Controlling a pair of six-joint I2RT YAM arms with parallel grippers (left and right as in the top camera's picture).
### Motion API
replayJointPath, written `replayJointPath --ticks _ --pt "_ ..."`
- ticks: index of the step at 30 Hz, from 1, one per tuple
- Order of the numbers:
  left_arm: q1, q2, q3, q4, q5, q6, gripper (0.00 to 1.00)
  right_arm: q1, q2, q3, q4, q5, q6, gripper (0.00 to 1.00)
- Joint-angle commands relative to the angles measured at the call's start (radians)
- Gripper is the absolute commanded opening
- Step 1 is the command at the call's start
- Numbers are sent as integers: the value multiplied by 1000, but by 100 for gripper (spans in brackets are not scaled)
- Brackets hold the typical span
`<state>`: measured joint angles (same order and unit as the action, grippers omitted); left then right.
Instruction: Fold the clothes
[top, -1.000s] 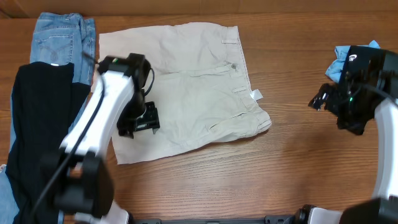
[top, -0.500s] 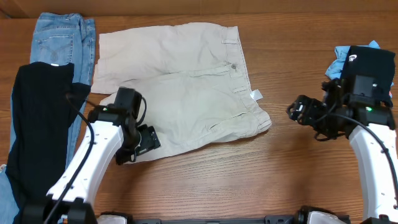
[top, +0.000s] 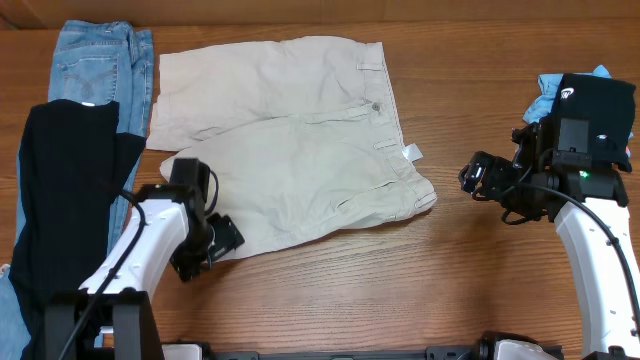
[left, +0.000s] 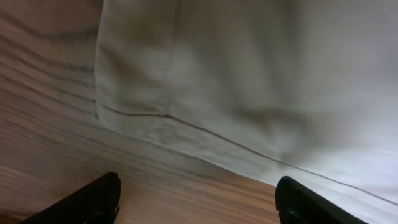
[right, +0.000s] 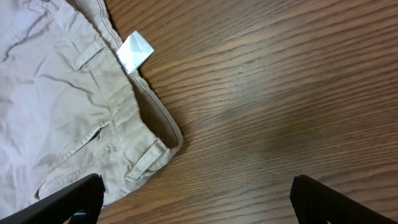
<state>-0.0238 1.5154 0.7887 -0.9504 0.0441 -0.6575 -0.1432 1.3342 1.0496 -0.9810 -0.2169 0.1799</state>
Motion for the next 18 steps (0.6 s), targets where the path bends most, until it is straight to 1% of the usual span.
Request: replayJointPath --ticks 1,7,13,15,16,17,18 --pt "15 12 -63 36 -29 -45 82 2 -8 -3 0 14 4 100" --pt "19 13 -110 129 -39 -50 82 2 -8 -3 -2 14 4 100" --pt "19 12 -111 202 -98 -50 78 2 -8 -3 -10 15 4 100" --pt "19 12 -111 208 -115 -50 72 2 -8 -3 -14 15 4 100" --pt "19 12 -111 212 -125 -50 65 2 -8 -3 -15 15 4 100" --pt "19 12 -111 215 -131 -49 54 2 -8 -3 -16 15 4 100" --pt "20 12 -111 215 -134 -49 36 2 -8 -3 -15 16 4 100"
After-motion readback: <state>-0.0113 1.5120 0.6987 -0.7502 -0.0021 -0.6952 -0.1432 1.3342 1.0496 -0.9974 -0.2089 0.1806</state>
